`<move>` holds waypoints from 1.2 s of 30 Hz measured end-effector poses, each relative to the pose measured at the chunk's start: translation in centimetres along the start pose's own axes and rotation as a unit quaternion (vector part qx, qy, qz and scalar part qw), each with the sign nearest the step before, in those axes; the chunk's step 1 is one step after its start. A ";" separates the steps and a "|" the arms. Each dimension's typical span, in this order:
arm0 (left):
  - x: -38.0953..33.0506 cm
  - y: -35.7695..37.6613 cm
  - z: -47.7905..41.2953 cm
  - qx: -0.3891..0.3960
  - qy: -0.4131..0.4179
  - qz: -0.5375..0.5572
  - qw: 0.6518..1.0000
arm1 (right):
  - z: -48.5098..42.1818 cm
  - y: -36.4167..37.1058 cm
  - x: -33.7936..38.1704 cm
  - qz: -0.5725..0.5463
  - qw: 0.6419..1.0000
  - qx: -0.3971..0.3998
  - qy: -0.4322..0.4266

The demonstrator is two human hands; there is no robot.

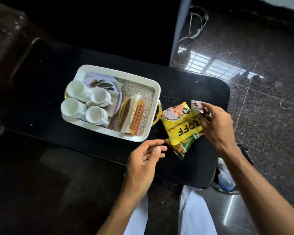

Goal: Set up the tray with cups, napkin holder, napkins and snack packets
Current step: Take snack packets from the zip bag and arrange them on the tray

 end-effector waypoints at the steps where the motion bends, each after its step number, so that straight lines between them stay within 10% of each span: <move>1: 0.0 -1.1 0.2 0.004 0.002 0.002 1.000 | -0.2 -0.2 0.4 0.017 1.000 -0.016 -0.004; 12: -3.8 -14.2 -1.5 0.014 0.053 -0.002 0.998 | -1.7 -5.1 10.2 0.079 0.983 -0.125 -0.113; 19: -10.7 -19.2 -7.9 0.041 0.133 -0.125 0.982 | -0.4 -2.3 23.7 0.053 0.941 0.034 -0.334; 25: -11.8 -15.7 -11.8 0.279 0.083 -0.256 0.922 | 1.0 -0.3 30.2 0.002 0.883 0.180 -0.435; 31: -10.7 -15.5 -12.9 0.370 -0.006 -0.199 0.908 | -0.9 -0.3 31.3 -0.017 0.870 0.187 -0.456; 36: -11.0 -19.2 -15.2 0.228 0.029 -0.158 0.960 | -5.1 1.3 28.6 -0.192 0.914 0.156 -0.322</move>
Point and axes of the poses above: each hand's wrist, its own z-axis away from the middle knuckle, its own y-axis out of the palm, x = y × z, the point moved 9 cm from there along -z, towards the middle knuckle, and after that the axes turned 11 degrees about x, right-handed, at the moved point
